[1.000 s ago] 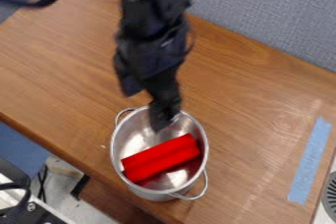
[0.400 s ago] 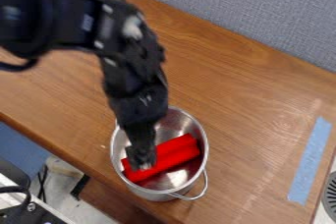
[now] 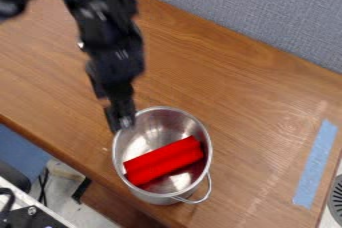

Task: Move the red object from the metal pot to the table

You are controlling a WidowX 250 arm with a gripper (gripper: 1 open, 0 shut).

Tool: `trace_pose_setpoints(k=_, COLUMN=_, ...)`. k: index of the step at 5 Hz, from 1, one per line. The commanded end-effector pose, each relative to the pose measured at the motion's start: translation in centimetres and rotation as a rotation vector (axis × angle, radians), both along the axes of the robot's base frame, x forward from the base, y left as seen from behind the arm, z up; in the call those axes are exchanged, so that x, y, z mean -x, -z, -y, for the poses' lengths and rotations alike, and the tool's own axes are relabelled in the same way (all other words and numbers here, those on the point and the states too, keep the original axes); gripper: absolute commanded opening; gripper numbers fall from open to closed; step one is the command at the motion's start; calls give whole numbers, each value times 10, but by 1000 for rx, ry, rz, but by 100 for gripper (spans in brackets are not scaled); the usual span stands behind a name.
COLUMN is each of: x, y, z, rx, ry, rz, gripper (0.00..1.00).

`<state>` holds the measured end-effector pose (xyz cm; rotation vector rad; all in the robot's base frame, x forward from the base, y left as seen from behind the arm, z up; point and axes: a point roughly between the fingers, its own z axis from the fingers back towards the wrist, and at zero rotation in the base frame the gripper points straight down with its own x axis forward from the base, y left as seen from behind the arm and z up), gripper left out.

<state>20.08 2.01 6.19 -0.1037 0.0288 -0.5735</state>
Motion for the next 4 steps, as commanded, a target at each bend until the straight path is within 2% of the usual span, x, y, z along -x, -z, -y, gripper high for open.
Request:
trace_pose_setpoints(k=1, x=12, y=-33, z=-11, rx=2, ry=1, rz=58, gripper=100)
trace_pose_setpoints(k=2, x=16, y=-42, z=-12, rx=33, ry=28, rz=40, gripper=100)
trace_pose_setpoints(k=3, x=27, y=-27, z=5, rx=67, ry=138, rz=26, gripper=100)
trace_pose_setpoints(k=4, x=31, y=-19, z=23, rx=118, ry=229, rz=32, gripper=100)
